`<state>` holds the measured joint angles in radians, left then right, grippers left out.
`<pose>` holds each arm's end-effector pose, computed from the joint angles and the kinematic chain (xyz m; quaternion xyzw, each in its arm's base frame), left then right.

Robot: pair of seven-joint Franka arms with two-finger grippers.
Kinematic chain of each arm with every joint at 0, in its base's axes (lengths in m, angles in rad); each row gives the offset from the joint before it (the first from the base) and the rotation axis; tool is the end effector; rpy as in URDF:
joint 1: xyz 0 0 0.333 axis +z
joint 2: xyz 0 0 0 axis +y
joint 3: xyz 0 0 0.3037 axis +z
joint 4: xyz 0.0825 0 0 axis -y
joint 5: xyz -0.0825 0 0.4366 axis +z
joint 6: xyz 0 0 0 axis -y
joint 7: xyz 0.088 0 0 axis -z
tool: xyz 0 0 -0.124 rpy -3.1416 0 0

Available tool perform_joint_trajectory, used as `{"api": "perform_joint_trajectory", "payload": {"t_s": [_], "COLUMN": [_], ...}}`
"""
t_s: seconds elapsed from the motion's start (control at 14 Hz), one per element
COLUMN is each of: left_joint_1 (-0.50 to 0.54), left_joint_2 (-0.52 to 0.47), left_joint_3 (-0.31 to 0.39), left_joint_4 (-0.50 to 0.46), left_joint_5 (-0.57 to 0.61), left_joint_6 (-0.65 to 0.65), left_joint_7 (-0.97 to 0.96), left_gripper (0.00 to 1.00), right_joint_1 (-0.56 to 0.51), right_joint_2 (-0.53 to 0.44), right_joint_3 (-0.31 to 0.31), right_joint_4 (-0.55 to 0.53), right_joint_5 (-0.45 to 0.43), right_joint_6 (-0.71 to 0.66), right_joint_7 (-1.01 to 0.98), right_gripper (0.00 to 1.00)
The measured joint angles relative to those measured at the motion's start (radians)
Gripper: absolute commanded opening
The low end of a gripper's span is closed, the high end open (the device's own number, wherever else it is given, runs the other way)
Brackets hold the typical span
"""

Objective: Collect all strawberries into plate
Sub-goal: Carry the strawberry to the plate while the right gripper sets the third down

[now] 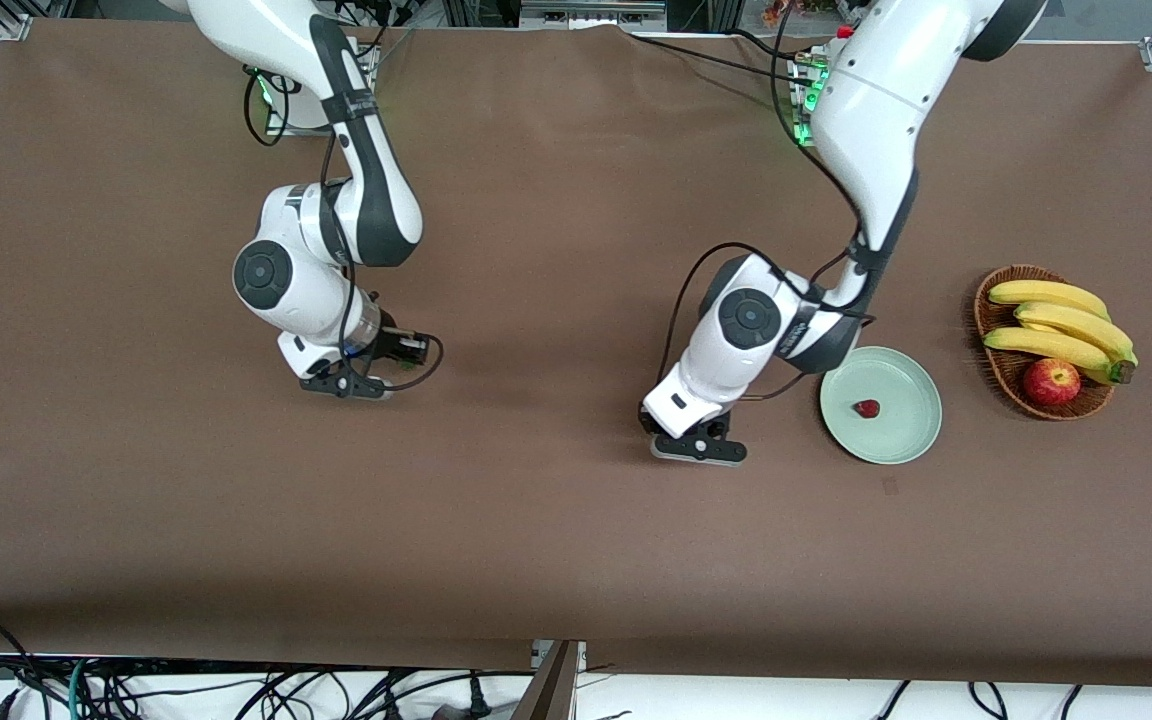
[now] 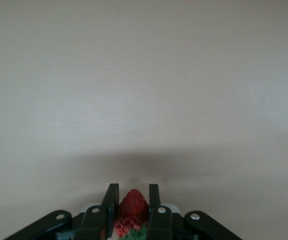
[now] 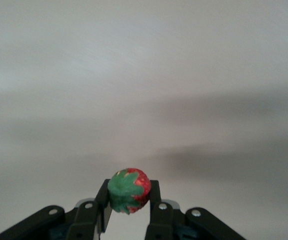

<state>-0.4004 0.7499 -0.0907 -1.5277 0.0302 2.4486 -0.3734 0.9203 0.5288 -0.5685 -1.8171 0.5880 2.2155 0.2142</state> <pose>0.6754 -0.3511 0.1728 0.9945 -0.0546 0.0709 0.0538 0.6236 0.2710 0.2233 -0.9921 0.0835 0.0319 0.0875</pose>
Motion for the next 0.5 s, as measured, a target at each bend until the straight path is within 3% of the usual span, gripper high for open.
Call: {"api": "perform_joint_trajectory", "payload": {"t_s": [0.28, 0.43, 0.5], "left_joint_1": [0.138, 0.229, 0.270], "left_joint_2": [-0.099, -0.113, -0.112], "left_joint_3": [0.008, 0.010, 0.011], "left_joint_4": [0.001, 0.001, 0.000], "left_joint_5": [0.003, 0.004, 0.004], "left_joint_6": [-0.284, -0.339, -0.353], "left_joint_7": [0.368, 0.569, 0.655], "left_gripper": [0.02, 0.03, 0.03], "right_joint_1": [0.002, 0.004, 0.006], "right_joint_2": [0.209, 0.321, 0.367], "right_joint_3": [0.049, 0.116, 0.153], "right_joint_4": [0.393, 0.535, 0.583], "right_joint_5": [0.022, 0.030, 0.030], "right_joint_6": [-0.105, -0.049, 0.006], "right_joint_7": [0.323, 0.483, 0.559], "right_gripper": [0.05, 0.08, 0.14]}}
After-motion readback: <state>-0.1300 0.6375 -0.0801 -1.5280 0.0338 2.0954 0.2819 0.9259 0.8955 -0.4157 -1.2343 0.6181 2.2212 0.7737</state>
